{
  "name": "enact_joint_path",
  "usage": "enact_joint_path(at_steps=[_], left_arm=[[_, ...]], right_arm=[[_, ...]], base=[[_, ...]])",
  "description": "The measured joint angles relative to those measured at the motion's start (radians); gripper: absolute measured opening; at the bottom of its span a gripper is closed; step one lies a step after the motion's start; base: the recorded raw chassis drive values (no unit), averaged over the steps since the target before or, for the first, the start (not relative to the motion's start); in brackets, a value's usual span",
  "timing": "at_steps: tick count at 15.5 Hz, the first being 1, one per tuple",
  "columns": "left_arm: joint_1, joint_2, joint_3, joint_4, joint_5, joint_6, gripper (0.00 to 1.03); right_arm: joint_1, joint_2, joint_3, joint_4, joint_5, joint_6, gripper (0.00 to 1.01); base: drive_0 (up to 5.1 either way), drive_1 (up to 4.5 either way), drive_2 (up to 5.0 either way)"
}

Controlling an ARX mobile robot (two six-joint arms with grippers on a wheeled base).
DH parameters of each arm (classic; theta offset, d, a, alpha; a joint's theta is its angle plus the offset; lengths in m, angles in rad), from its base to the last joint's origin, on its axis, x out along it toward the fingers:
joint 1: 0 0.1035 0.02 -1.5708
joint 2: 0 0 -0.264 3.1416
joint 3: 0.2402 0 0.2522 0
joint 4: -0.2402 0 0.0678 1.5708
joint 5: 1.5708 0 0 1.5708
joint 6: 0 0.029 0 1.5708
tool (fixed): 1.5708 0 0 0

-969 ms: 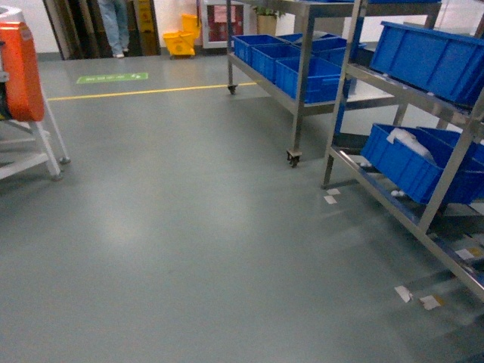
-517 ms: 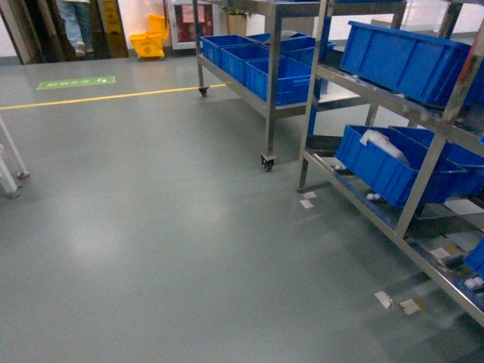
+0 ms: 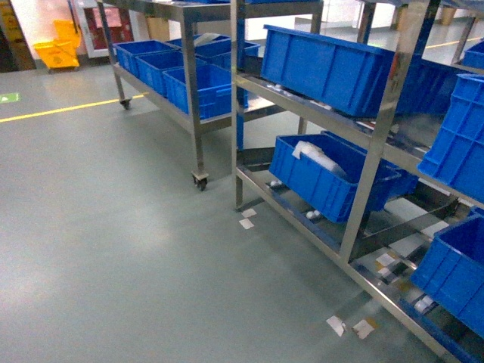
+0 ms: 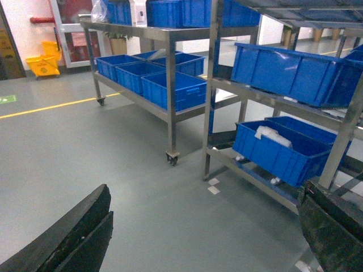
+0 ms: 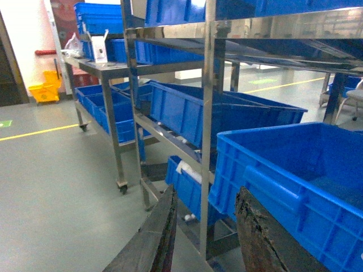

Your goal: Pick red block from blue box to shelf

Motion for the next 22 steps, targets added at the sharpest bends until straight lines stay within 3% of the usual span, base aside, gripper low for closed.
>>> enact_joint_path(at_steps=[11, 22], left_arm=[[0.000, 0.000, 0.000, 0.003, -0.001, 0.000, 0.98], [0.000, 0.000, 0.000, 0.002, -0.001, 0.000, 0.98]], right_arm=[[0.000, 0.001, 0.000, -0.001, 0.000, 0.000, 0.26], [0.000, 0.005, 0.000, 0.001, 0.000, 0.000, 0.26]], base=[[-1.7, 2.61, -6.0], [-1.6, -1.59, -1.6]])
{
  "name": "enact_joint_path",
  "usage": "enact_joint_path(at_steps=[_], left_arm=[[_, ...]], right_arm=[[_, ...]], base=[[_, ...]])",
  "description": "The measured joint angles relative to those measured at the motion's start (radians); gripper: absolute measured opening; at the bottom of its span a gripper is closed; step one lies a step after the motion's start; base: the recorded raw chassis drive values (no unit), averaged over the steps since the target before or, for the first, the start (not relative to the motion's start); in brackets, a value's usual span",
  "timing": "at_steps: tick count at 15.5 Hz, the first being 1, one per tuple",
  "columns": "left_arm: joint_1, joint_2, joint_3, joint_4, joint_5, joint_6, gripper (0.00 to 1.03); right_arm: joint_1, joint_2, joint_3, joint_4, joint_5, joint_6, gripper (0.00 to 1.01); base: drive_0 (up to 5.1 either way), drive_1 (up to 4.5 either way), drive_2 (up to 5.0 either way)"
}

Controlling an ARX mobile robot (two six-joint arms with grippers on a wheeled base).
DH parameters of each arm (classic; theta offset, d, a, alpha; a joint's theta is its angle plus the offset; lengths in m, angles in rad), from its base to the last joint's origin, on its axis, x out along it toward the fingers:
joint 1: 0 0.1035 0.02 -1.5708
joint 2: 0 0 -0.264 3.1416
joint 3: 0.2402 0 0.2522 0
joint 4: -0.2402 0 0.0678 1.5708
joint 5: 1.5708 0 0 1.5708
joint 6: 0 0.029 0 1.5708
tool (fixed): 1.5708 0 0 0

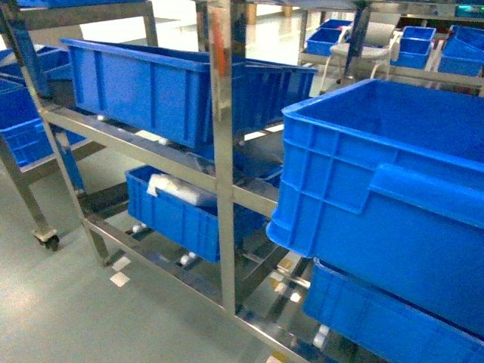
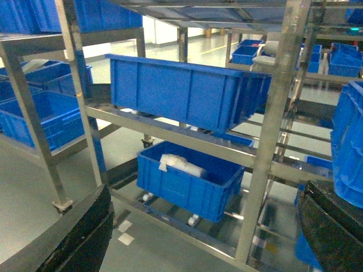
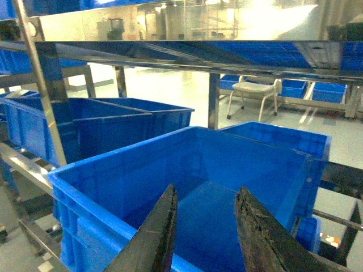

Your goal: Pick red block from blue box to shelf

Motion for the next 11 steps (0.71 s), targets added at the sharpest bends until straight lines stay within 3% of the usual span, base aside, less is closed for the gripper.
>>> enact_joint_path(at_steps=[11], left_arm=[[0.000, 0.000, 0.000, 0.000, 0.000, 0.000, 0.98]], right_arm=[[0.000, 0.000, 0.000, 0.000, 0.000, 0.000, 0.26]], base=[[-1.6, -1.59, -1.6]])
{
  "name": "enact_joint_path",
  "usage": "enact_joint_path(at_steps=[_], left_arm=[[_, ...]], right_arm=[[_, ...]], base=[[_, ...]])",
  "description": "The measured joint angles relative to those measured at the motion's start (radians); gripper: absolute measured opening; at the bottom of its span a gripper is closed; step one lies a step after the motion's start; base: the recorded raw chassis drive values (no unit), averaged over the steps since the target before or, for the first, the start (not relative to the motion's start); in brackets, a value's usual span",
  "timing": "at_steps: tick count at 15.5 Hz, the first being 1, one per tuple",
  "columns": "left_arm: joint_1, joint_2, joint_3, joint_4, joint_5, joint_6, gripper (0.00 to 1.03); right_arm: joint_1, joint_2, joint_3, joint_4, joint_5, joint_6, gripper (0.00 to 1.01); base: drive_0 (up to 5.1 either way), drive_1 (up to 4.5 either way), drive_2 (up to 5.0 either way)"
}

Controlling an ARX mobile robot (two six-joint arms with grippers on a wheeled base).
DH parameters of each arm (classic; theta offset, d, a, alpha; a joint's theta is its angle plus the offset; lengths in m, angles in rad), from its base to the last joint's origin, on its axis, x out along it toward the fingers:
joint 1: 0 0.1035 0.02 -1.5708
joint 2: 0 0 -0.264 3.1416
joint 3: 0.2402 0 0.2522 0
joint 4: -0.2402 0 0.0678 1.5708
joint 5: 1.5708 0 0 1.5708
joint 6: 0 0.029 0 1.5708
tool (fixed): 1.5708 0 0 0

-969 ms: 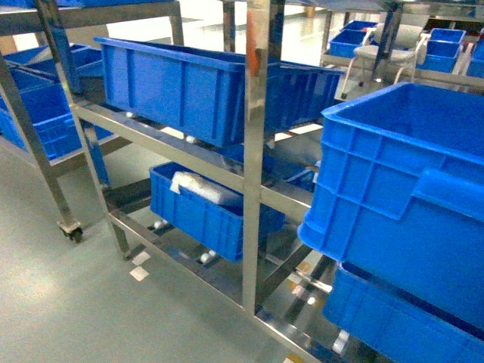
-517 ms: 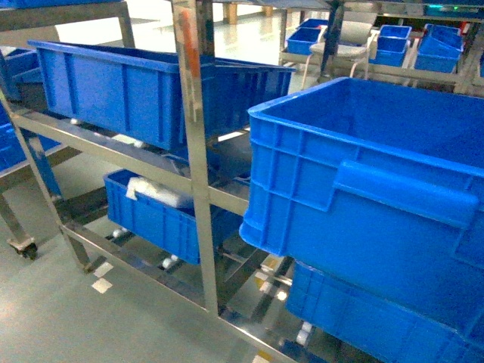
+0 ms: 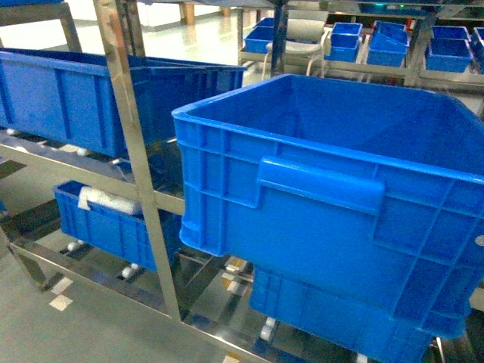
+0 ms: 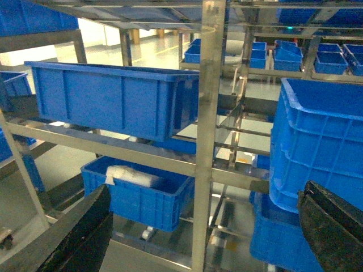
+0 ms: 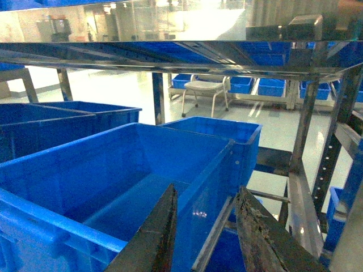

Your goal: Pick red block from blue box to shelf

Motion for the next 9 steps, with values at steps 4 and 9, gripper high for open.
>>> enact_joint_path(at_steps=[4, 9], left_arm=[[0.000, 0.000, 0.000, 0.000, 0.000, 0.000, 0.98], [-0.002, 0.000, 0.000, 0.000, 0.000, 0.000, 0.98]], right_arm=[[0.000, 0.000, 0.000, 0.000, 0.000, 0.000, 0.26], [0.000, 0.000, 0.000, 0.000, 0.001, 0.000, 0.26]], base=[[-1.6, -1.59, -1.6], [-0.9, -0.95, -0.9]])
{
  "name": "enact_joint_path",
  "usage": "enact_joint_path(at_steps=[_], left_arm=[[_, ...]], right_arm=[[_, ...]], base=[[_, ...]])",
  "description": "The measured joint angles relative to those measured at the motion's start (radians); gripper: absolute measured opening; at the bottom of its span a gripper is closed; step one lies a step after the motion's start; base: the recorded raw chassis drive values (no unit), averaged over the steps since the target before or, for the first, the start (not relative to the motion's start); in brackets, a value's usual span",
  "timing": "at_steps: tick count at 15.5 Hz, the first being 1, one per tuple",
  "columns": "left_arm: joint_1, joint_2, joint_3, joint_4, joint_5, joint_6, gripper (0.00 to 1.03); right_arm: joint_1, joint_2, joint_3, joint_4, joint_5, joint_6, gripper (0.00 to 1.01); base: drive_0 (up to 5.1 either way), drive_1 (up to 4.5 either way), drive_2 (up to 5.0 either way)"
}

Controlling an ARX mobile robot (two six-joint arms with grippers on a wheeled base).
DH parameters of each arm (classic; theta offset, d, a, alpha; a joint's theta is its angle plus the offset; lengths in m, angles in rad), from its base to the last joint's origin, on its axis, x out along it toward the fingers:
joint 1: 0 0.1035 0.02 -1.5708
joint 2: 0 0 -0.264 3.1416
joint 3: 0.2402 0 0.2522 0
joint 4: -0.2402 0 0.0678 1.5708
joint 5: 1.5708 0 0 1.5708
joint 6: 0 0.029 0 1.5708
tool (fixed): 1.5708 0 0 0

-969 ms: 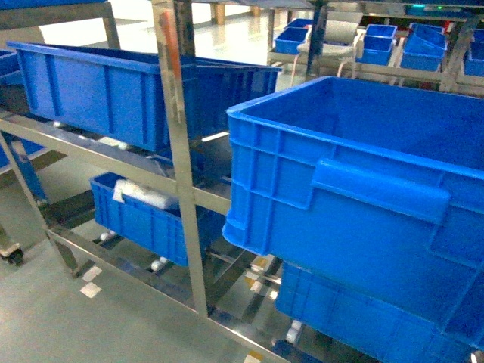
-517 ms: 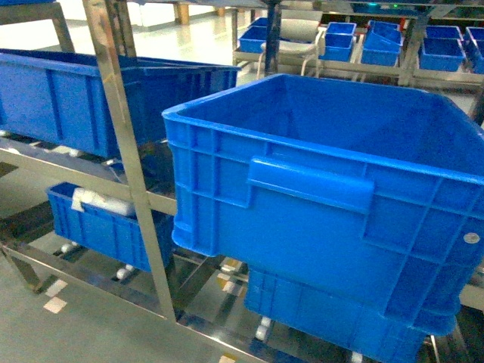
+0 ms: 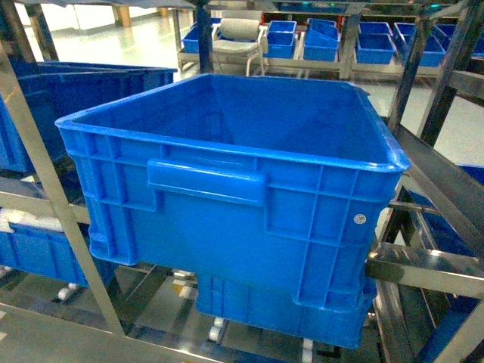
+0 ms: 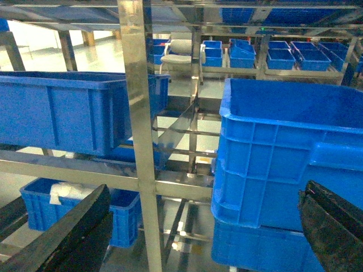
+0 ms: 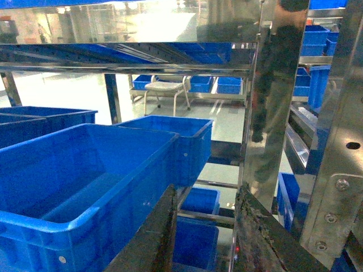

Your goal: Pick red block from blue box to shelf

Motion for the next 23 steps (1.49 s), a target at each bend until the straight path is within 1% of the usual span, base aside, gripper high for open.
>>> enact_joint_path(at_steps=[1, 10, 13, 19, 23], left_arm=[[0.000, 0.000, 0.000, 0.000, 0.000, 0.000, 0.98], [0.002, 0.000, 0.000, -0.001, 0.000, 0.000, 0.98], [0.002, 0.000, 0.000, 0.001, -0.005, 0.000, 0.98], [0.002, 0.000, 0.000, 0.001, -0.003, 0.000, 0.98], [0.002, 0.000, 0.000, 0.001, -0.003, 0.000, 0.98]], right_arm=[[0.000, 0.001, 0.000, 0.000, 0.000, 0.000, 0.26], [0.000, -0.004, 0.000, 0.003, 0.002, 0.000, 0.26], [0.001, -0.004, 0.000, 0.000, -0.005, 0.000, 0.26], [0.000, -0.004, 0.000, 0.000, -0.002, 0.000, 0.26], [0.000, -0.003, 0.000, -0.002, -0.001, 0.000, 0.26]], base=[[0.0, 0.00, 0.0], [-4.8, 3.61, 1.2], [0.0, 0.00, 0.0], [0.0, 0.00, 0.0], [0.2, 4.50, -4.1]])
